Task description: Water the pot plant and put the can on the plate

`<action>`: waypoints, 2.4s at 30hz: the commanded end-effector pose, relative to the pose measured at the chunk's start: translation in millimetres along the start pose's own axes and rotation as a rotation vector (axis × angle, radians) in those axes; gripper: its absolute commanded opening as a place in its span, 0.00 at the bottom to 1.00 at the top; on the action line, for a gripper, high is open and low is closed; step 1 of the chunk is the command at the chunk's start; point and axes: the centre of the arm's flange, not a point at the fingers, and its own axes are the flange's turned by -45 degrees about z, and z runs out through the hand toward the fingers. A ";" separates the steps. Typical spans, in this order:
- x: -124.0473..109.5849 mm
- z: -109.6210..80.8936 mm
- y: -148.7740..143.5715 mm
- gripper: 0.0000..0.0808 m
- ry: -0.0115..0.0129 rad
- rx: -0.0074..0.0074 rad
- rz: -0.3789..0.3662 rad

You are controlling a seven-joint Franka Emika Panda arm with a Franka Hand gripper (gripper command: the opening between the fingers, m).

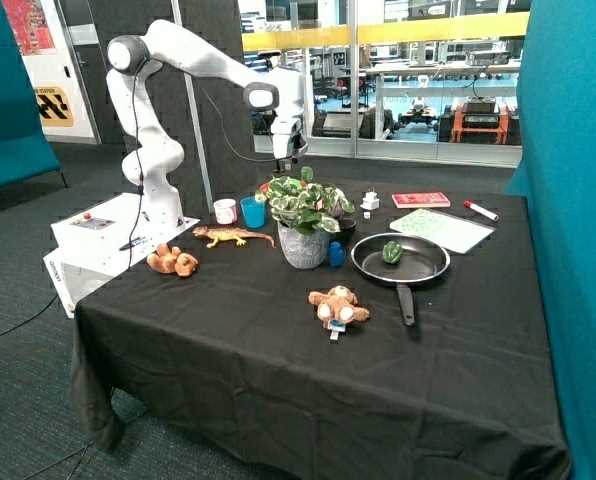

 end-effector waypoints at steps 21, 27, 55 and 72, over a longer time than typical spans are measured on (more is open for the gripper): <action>-31.7 27.7 14.6 0.60 0.0002 -0.0005 -0.020; -31.5 34.7 14.1 0.60 0.0002 -0.0005 -0.041; -25.9 49.4 20.4 0.57 0.0002 -0.0005 -0.060; -19.5 52.4 11.1 0.50 0.0002 -0.0005 -0.073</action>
